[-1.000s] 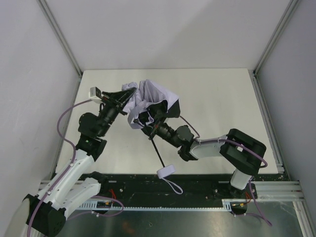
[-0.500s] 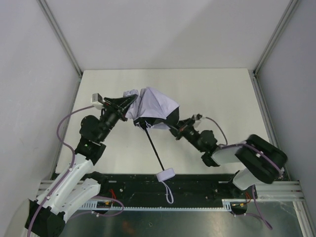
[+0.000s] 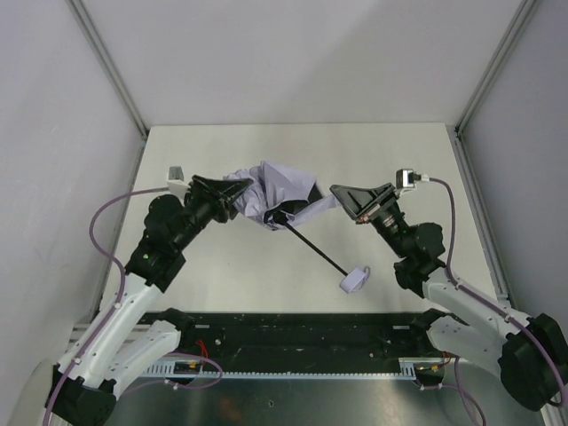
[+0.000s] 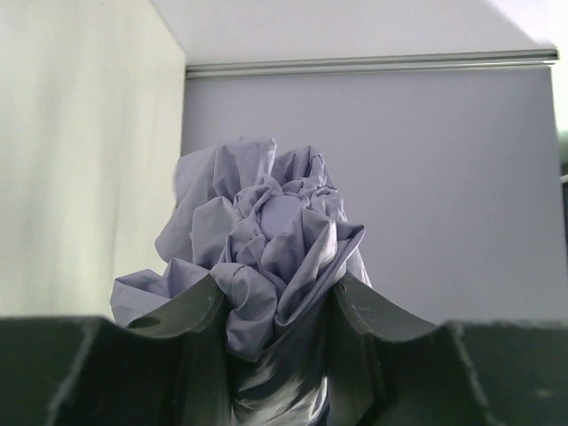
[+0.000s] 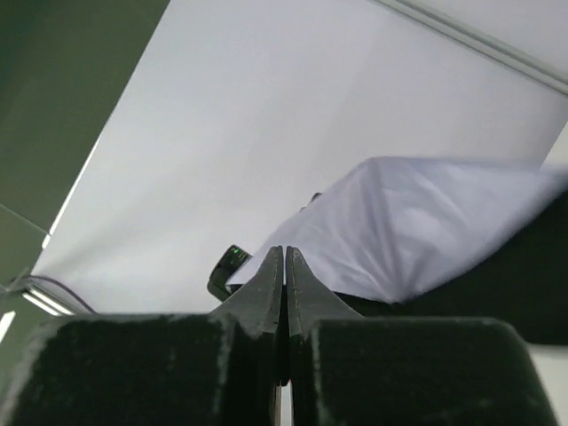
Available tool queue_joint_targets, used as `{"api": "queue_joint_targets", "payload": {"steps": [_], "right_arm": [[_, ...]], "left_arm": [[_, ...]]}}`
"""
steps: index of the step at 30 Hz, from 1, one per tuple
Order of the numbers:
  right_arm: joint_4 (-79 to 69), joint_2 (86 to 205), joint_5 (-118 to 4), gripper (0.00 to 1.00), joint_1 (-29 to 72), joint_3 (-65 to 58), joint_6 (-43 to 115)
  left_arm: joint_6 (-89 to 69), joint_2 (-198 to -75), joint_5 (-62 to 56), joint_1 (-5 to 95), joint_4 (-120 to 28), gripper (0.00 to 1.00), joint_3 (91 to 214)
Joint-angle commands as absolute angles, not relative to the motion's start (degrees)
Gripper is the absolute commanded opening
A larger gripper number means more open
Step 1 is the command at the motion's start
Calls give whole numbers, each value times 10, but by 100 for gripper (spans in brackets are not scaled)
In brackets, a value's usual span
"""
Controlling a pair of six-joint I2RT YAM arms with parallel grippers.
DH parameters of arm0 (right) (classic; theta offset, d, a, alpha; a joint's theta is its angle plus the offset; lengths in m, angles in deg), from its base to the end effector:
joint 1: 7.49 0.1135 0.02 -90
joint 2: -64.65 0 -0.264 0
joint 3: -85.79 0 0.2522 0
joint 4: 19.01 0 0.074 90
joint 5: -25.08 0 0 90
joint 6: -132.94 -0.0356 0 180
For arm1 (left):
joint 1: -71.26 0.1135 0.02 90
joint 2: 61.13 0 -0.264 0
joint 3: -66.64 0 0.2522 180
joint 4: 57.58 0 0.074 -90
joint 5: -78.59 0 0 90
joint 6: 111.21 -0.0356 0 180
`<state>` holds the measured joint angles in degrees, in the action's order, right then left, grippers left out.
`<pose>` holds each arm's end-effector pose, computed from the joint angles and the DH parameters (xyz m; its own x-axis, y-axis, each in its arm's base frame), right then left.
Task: Put away the umbrella
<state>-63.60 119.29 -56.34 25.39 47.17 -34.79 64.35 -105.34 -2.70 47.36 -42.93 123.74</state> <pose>0.1697 0.1160 0.3114 -0.5467 0.7971 -0.2564 -0.5299 -0.0923 0.8430 0.1676 -0.0802 0.3505 -0.5394 -0.8389 -0.0727 0.0137 0.0776 -0.9969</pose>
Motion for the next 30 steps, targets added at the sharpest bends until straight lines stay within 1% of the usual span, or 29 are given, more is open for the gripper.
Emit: {"api": "queue_joint_targets", "payload": {"steps": [1,5,9,13,17,19,24,30], "right_arm": [[-580,1180,-522,0,265,387,-241],[-536,1212,-473,0,299,318,-151],[-449,1252,-429,0,315,237,-76],[-398,1254,-456,0,321,223,-70],[-265,1215,-544,0,329,238,-81],[-229,1198,-567,0,329,269,-114],[-255,1181,-580,0,349,364,-228],[-317,1218,-567,0,363,395,-273]], "left_arm": [[615,-1052,-52,468,-392,0,1255],[612,-1066,-48,467,-384,0,1262],[606,-1078,-34,460,-375,0,1267],[626,-1073,-22,460,-403,0,1250],[651,-1054,-11,466,-490,0,1227],[668,-1052,-1,469,-534,0,1223],[702,-1061,18,470,-610,0,1224],[729,-1060,49,470,-653,0,1224]]}}
